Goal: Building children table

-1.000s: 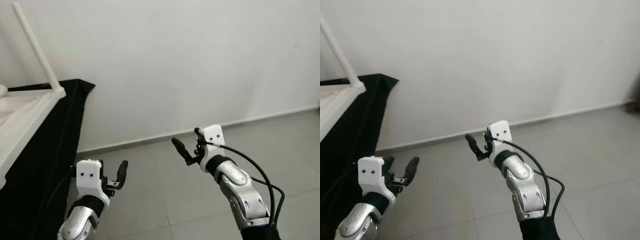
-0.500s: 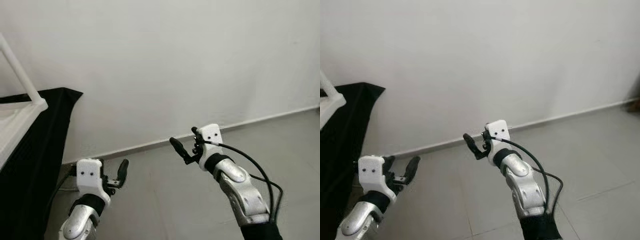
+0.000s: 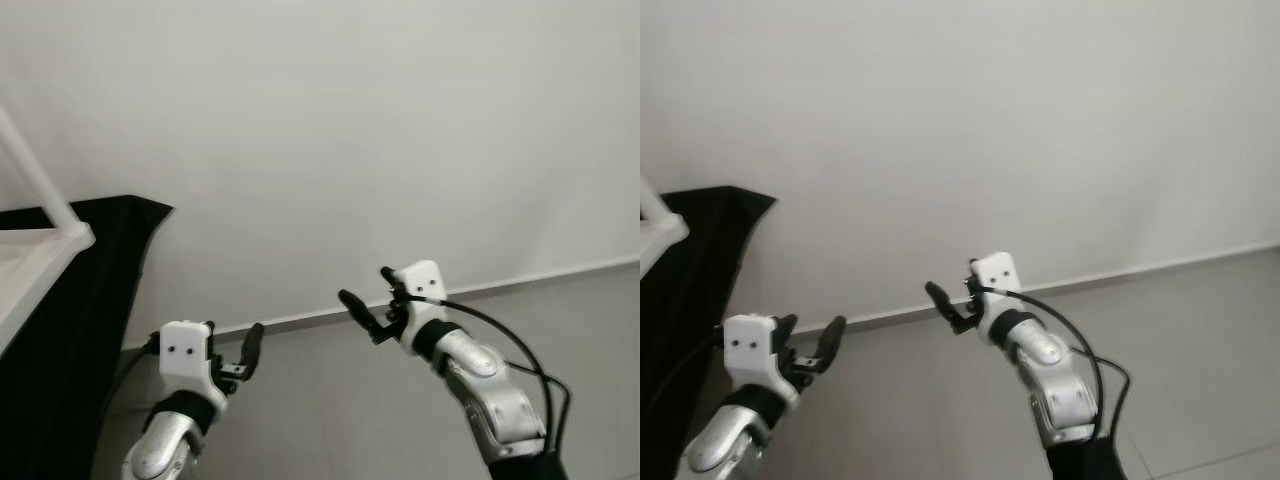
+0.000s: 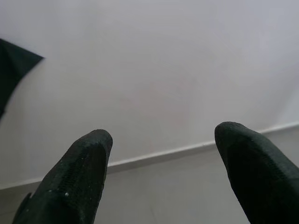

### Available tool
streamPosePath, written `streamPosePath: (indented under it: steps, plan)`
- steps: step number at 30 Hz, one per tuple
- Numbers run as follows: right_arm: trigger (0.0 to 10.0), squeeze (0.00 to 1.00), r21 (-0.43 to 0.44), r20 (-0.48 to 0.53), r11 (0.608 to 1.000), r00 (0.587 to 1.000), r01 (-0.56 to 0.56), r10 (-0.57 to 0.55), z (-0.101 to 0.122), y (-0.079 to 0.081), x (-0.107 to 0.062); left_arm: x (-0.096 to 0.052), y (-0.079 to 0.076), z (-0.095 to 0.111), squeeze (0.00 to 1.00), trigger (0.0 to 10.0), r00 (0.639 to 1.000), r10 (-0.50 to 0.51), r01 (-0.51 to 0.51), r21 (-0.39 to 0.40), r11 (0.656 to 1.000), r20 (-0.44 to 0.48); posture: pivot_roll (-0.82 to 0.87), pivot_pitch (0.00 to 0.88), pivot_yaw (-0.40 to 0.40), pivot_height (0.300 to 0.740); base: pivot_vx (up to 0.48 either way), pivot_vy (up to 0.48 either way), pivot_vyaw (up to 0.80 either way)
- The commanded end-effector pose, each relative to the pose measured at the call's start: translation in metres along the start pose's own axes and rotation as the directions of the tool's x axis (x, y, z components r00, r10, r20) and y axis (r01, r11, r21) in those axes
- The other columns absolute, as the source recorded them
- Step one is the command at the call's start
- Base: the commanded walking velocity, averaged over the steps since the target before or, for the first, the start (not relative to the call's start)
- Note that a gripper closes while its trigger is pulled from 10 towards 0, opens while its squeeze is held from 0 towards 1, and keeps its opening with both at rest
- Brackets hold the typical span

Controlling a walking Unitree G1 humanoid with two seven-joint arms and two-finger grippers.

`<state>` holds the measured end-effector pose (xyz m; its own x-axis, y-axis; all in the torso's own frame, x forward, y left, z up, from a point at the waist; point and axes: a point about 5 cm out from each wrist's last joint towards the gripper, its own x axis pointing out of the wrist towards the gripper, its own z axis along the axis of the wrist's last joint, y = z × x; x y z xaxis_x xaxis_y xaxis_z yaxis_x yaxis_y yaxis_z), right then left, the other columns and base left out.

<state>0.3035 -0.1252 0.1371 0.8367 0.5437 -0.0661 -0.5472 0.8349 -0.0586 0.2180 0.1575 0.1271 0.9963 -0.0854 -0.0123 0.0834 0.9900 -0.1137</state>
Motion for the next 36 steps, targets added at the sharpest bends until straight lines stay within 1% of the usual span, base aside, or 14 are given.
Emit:
streamPosePath:
  steps: [1,2,3,5,15,17,18,21,22,24,26,29,33,36]
  plan:
    - [10.0,0.0,-0.014,0.032,0.998,0.997,-0.065,0.065,0.006,0.012,0.005,-0.002,0.007,0.0,0.0,10.0,1.0,0.027,-0.027,0.009,1.0,-0.004,-0.14,0.071,0.005,0.74,0.36,0.0,0.79]
    - [10.0,0.0,-0.034,0.036,0.994,0.994,-0.107,0.108,0.007,0.015,0.005,-0.002,0.007,0.0,0.0,10.0,1.0,0.03,-0.03,0.007,1.0,-0.003,-0.14,0.071,0.002,0.74,0.36,0.0,0.79]
    - [10.0,0.0,-0.034,0.036,0.994,0.994,-0.107,0.108,0.007,0.015,0.005,-0.002,0.007,0.0,0.0,10.0,1.0,0.03,-0.03,0.007,1.0,-0.003,-0.14,0.071,0.002,0.74,0.36,0.0,0.79]
    - [10.0,0.0,-0.062,0.04,0.985,0.986,-0.158,0.161,0.008,0.018,0.005,-0.002,0.006,0.0,0.0,10.0,0.999,0.034,-0.034,0.003,0.999,0.0,-0.14,0.071,0.0,0.74,0.364,0.0,0.79]
    - [10.0,0.0,-0.116,0.048,0.964,0.968,-0.239,0.246,0.01,0.023,0.004,-0.001,0.005,0.0,0.0,10.0,0.999,0.033,-0.033,-0.004,0.999,0.003,-0.14,0.072,0.0,0.74,0.359,0.0,0.79]
    - [10.0,0.0,-0.161,0.043,0.938,0.947,-0.307,0.317,0.011,0.026,0.004,-0.001,0.005,0.0,0.0,10.0,1.0,0.031,-0.03,-0.006,1.0,0.004,-0.14,0.072,0.0,0.74,0.356,0.0,0.79]
    - [10.0,0.0,-0.161,0.043,0.938,0.947,-0.307,0.317,0.011,0.026,0.004,-0.001,0.005,0.0,0.0,10.0,1.0,0.031,-0.03,-0.006,1.0,0.004,-0.14,0.072,0.0,0.74,0.356,0.0,0.79]
    - [10.0,0.0,-0.209,0.016,0.883,0.901,-0.421,0.434,0.011,0.034,0.004,-0.001,0.004,0.001,0.0,10.0,1.0,0.03,-0.03,-0.005,1.0,0.005,-0.13,0.073,-0.003,0.74,0.345,0.0,0.79]
    - [10.0,0.0,-0.209,0.016,0.883,0.901,-0.421,0.434,0.011,0.034,0.004,-0.001,0.004,0.001,0.0,10.0,1.0,0.03,-0.03,-0.005,1.0,0.005,-0.13,0.073,-0.003,0.74,0.341,0.0,0.79]
    - [10.0,0.0,-0.233,0.001,0.857,0.882,-0.459,0.472,0.011,0.037,0.004,-0.002,0.004,0.001,0.0,10.0,1.0,0.029,-0.029,0.001,1.0,0.003,-0.13,0.073,-0.005,0.74,0.289,0.0,0.78]
    - [10.0,0.0,-0.243,0.001,0.853,0.879,-0.462,0.477,0.011,0.037,0.004,-0.002,0.003,0.001,0.0,10.0,1.0,0.028,-0.028,0.003,1.0,0.003,-0.13,0.073,-0.005,0.74,0.27,0.0,0.78]
    - [10.0,0.0,-0.26,-0.013,0.826,0.857,-0.5,0.514,0.011,0.039,0.005,-0.002,-0.002,0.003,0.0,10.0,1.0,-0.011,0.011,0.045,0.999,0.008,-0.12,0.073,-0.007,0.74,0.0,0.0,0.79]
    - [10.0,0.0,-0.268,-0.02,0.814,0.847,-0.516,0.53,0.011,0.04,0.005,-0.002,-0.004,0.003,0.0,10.0,1.0,-0.028,0.027,0.061,0.998,0.007,-0.12,0.073,-0.008,0.74,0.0,0.0,0.79]
    - [10.0,0.0,-0.28,-0.035,0.784,0.823,-0.553,0.568,0.01,0.041,0.006,-0.003,-0.011,0.005,0.0,10.0,0.997,-0.078,0.076,0.109,0.991,0.011,-0.12,0.074,-0.01,0.74,0.0,0.0,0.78]
